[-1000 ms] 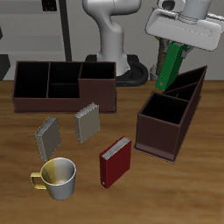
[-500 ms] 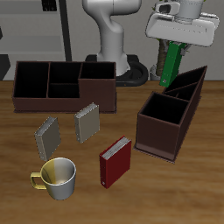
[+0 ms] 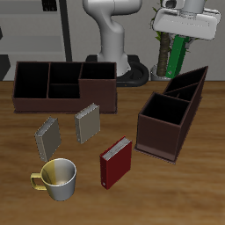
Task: Place the green book into the left desk caddy's left compartment
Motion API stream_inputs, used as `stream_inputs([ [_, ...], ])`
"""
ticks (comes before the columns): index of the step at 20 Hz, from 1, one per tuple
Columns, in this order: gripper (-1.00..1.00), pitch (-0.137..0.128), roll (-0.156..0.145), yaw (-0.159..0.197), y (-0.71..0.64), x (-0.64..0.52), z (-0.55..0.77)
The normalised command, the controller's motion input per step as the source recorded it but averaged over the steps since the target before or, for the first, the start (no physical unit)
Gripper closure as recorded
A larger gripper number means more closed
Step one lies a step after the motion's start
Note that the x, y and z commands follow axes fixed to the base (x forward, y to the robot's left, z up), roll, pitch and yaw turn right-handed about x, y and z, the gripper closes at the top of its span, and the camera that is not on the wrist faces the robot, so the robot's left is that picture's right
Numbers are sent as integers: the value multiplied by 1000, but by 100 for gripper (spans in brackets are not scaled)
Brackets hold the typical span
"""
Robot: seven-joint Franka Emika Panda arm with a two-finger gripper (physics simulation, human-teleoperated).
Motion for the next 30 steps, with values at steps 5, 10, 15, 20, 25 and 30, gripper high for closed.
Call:
stream_inputs([
  [5,100,-25,0,-27,361,-326,-45],
  [10,100,-13,4,-50,356,-353,-98],
  [15,100,16,51,-32,353,-235,-171],
  [20,100,-16,96,20,388,-391,-207],
  [25,100,-18,46,17,151,-315,-38],
  [30,100,5,-21,-7,-114,-72,-36],
])
